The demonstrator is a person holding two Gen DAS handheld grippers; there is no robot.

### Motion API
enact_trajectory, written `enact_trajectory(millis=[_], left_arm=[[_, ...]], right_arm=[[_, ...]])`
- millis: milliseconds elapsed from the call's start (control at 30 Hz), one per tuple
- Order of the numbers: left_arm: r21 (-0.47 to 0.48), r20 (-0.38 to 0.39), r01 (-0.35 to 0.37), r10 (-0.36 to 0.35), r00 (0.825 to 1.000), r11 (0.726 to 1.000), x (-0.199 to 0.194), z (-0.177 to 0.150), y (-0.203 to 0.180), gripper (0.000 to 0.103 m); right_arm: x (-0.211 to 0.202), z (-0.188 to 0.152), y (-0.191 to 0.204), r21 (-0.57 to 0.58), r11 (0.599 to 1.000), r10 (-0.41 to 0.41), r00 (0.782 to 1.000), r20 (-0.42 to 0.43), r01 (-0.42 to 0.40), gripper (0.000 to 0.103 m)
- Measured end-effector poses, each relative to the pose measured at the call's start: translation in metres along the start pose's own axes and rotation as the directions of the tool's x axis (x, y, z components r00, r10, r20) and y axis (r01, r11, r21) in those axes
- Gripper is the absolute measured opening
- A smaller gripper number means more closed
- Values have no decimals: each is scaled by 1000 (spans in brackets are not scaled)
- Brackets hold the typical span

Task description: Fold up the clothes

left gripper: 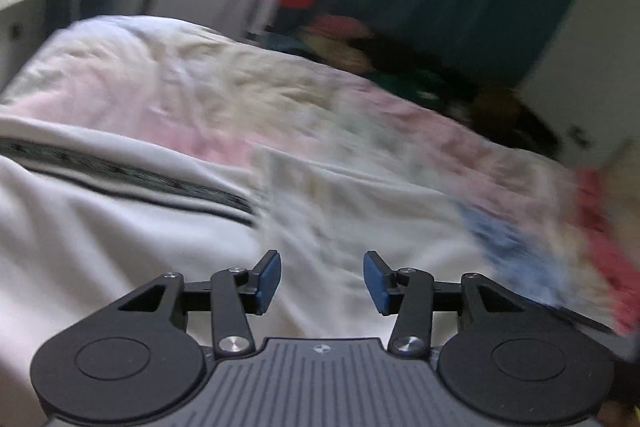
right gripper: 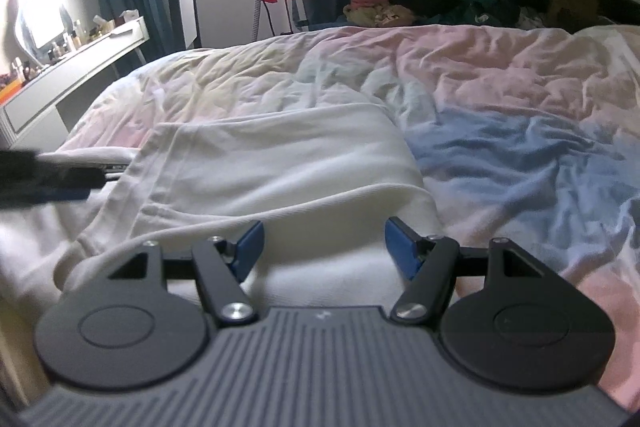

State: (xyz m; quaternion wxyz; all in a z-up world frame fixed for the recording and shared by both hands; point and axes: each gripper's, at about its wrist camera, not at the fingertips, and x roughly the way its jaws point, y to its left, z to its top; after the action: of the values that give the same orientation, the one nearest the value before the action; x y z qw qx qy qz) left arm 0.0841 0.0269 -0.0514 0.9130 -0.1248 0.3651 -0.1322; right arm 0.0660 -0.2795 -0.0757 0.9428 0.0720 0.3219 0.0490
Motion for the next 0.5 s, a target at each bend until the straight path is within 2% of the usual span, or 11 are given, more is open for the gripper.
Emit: enact_trajectory(millis=[233, 367, 433, 500], left_arm=[[1, -32, 76, -76, 997, 997, 11, -6, -15, 51], [9, -32, 30, -29, 999, 1000, 42, 20, -19, 51], [16, -61, 15, -14, 998, 1000, 62, 31, -21, 48], [12, -135, -24, 26, 991, 1000, 84, 39, -23, 32]], right_arm=[[-3, -3, -1, 15, 1000, -10, 1000, -23, 11, 69], [-1, -3, 1, 10, 1000, -16, 1000, -23, 17, 69], [0, -2, -1, 16, 1000, -12, 1000, -23, 12, 69], [0, -1, -4, 33, 999, -2, 1000, -21, 3, 69]])
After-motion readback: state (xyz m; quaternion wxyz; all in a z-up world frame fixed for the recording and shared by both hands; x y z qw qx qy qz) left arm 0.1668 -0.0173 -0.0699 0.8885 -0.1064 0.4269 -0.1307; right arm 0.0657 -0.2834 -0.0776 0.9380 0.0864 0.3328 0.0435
